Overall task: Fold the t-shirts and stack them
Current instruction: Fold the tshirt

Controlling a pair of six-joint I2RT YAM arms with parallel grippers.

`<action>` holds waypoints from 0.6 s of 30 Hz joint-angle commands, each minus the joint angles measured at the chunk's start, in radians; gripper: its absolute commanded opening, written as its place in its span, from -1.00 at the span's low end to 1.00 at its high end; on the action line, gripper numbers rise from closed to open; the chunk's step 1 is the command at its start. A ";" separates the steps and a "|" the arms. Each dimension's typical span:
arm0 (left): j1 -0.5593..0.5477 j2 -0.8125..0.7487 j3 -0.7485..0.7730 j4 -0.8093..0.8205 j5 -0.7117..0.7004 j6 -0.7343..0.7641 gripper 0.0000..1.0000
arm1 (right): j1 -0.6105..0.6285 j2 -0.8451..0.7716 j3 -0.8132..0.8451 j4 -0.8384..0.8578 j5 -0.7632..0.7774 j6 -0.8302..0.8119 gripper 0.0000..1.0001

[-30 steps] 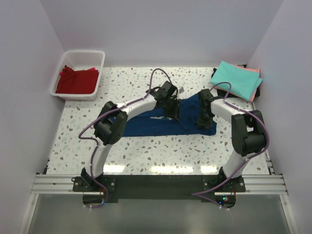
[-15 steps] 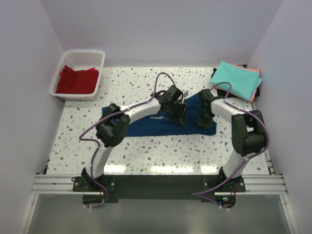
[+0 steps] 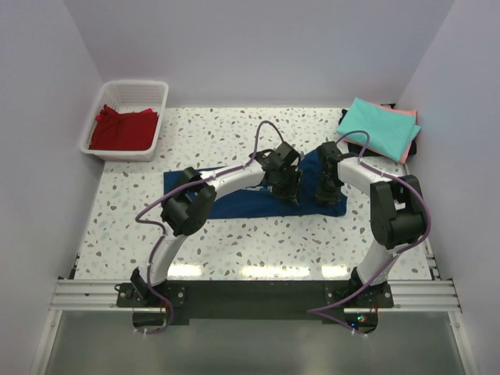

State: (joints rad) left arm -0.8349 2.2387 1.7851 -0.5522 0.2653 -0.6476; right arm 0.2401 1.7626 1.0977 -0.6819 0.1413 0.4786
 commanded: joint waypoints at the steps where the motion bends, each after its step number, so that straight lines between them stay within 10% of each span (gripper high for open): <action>1: -0.004 0.030 0.042 -0.041 -0.034 -0.032 -0.13 | -0.004 0.038 0.013 0.048 -0.003 -0.005 -0.50; 18: -0.004 0.044 0.034 -0.061 -0.100 -0.026 -0.73 | -0.004 0.047 -0.007 0.062 -0.009 -0.001 -0.51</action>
State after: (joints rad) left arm -0.8345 2.2879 1.8095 -0.6041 0.1928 -0.6716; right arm 0.2398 1.7672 1.1023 -0.6815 0.1387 0.4778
